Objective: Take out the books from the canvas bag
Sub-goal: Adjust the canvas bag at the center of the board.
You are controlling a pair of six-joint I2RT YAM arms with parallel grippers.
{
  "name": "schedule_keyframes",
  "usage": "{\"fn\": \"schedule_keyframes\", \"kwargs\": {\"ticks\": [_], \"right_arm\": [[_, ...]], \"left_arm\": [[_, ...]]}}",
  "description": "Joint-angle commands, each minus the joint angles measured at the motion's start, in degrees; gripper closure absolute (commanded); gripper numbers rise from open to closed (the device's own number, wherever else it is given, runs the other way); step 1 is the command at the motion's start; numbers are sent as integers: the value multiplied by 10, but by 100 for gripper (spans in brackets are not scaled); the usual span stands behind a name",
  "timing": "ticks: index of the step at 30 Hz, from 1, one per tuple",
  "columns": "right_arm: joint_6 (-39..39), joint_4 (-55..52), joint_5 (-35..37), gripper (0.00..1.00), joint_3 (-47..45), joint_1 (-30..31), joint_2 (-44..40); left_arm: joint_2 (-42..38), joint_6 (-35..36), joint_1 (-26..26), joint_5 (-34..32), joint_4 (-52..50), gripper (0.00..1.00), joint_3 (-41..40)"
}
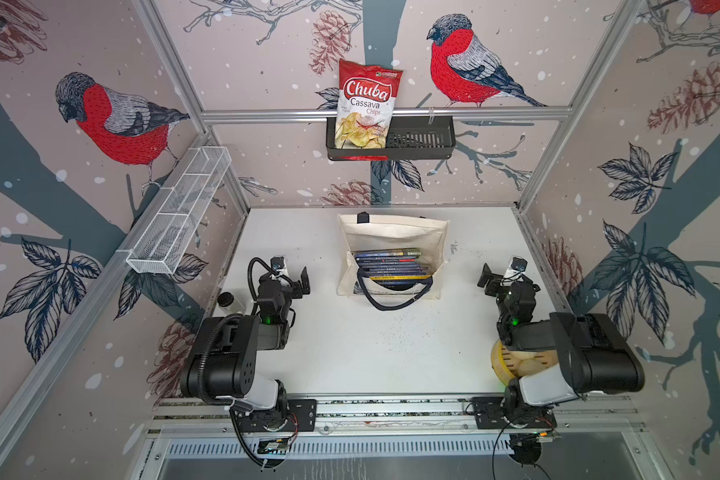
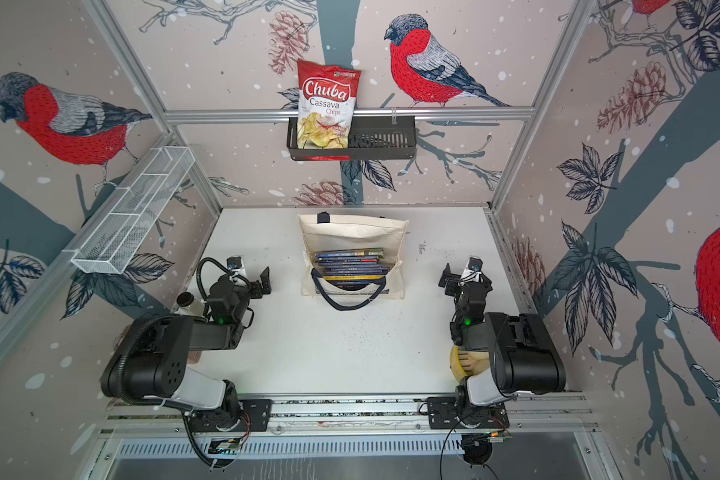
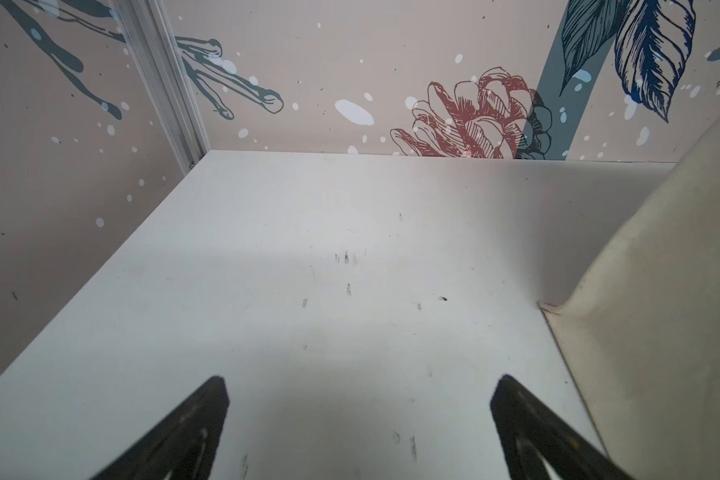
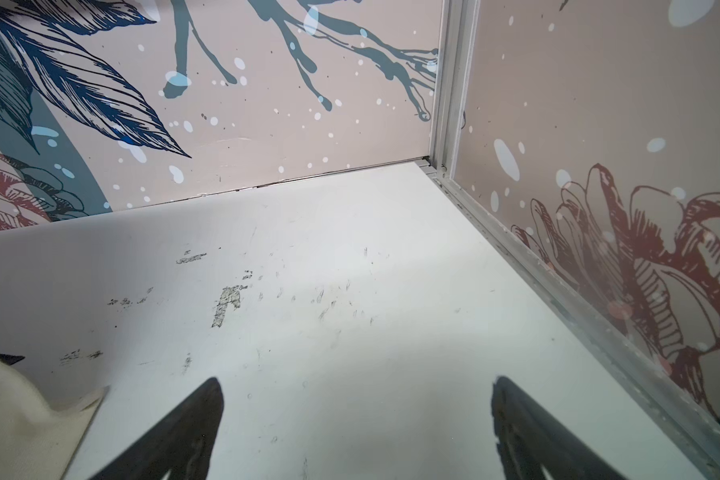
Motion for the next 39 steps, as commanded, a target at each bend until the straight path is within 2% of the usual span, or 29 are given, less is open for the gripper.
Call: {"fn": "schedule_keyframes", "kwargs": {"ticks": [1, 27, 29, 32, 34, 35, 37, 39], "right_arm": [[8, 22, 7, 1, 1, 1, -2], [8, 22, 7, 0, 0, 1, -2], [8, 27, 31, 0, -2, 7, -5], [1, 11, 117, 0, -8, 40, -50], [-13, -70, 122, 0, 23, 52, -87], [-22, -100, 136, 0, 38, 63, -99], [5, -184, 206, 1, 83, 99, -136], [34, -244, 230, 0, 117, 120, -179]], "left_arm": [[0, -4, 1, -1, 27, 1, 3], [-6, -4, 0, -8, 18, 1, 5], [-29, -3, 0, -17, -19, 1, 18], [-70, -22, 0, -39, -174, 1, 92], [-100, -69, 0, -71, -248, 1, 134], [-115, -67, 0, -57, -263, 1, 145], [-148, -64, 0, -32, -313, 1, 178], [-168, -114, 1, -63, -377, 1, 219]]}}
